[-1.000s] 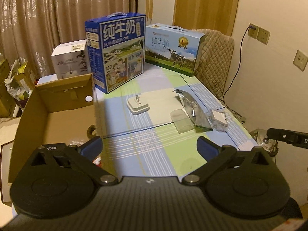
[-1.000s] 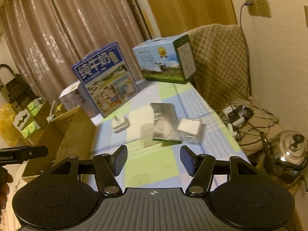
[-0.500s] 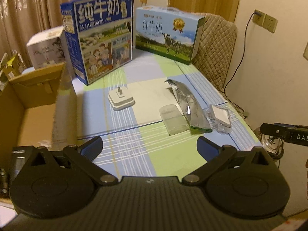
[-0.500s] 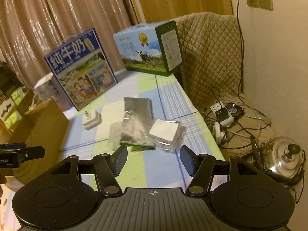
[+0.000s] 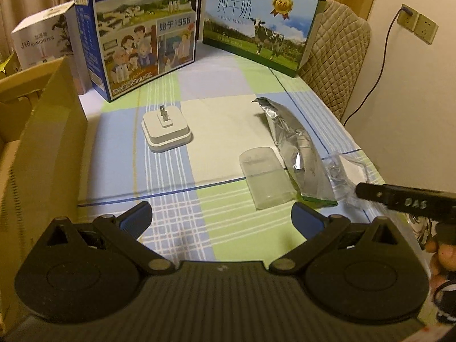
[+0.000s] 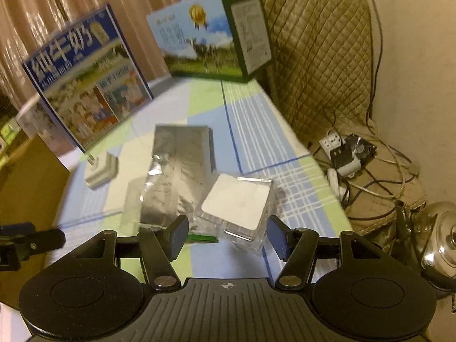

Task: Organize objects
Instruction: 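Move the left tool to the clear plastic cup while the right tool moves to the cotton pad packet, then grasp the cotton pad packet with the right tool while the left tool grasps the clear plastic cup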

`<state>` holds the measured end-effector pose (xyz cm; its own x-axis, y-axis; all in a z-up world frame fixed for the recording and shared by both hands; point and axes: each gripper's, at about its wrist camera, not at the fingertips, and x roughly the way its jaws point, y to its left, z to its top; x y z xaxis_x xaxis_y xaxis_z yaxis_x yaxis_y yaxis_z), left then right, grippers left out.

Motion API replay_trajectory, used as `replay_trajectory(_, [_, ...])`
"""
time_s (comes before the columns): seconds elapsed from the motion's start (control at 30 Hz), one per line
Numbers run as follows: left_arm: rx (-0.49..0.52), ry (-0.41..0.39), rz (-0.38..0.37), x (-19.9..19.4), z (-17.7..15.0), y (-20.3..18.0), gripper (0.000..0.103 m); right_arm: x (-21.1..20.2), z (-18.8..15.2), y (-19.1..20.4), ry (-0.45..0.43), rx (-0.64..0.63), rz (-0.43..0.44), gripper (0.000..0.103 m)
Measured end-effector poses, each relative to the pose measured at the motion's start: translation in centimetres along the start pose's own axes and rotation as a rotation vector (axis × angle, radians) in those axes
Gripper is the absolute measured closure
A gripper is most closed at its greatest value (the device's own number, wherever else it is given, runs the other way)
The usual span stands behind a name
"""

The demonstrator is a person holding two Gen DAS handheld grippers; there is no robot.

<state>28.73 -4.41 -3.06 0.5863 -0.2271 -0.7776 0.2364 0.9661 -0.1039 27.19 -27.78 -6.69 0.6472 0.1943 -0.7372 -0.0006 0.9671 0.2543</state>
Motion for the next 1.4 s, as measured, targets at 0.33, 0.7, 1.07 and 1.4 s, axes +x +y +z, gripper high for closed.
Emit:
replay_trajectory(0.33, [-0.017, 0.016, -0.008, 3.1, 0.4, 0.3, 0.001, 3.6, -0.2, 0.3, -0.004, -0.033, -0.059, 0.034])
replay_trajectory(0.7, [-0.014, 0.017, -0.042, 6.3, 1.2, -0.9, 0.009, 4.0, -0.6, 0.2, -0.058, -0.061, -0.084, 0.042])
replay_trajectory(1.07, [0.006, 0.042, -0.104, 9.8, 2.0, -3.4, 0.038, 3.2, -1.4, -0.4, -0.054, -0.106, -0.072, 0.054])
replay_trajectory(1.4, [0.085, 0.083, -0.078, 9.9, 1.1, -3.5, 0.068, 2.0, -2.4, -0.6, -0.038, -0.152, -0.067, 0.062])
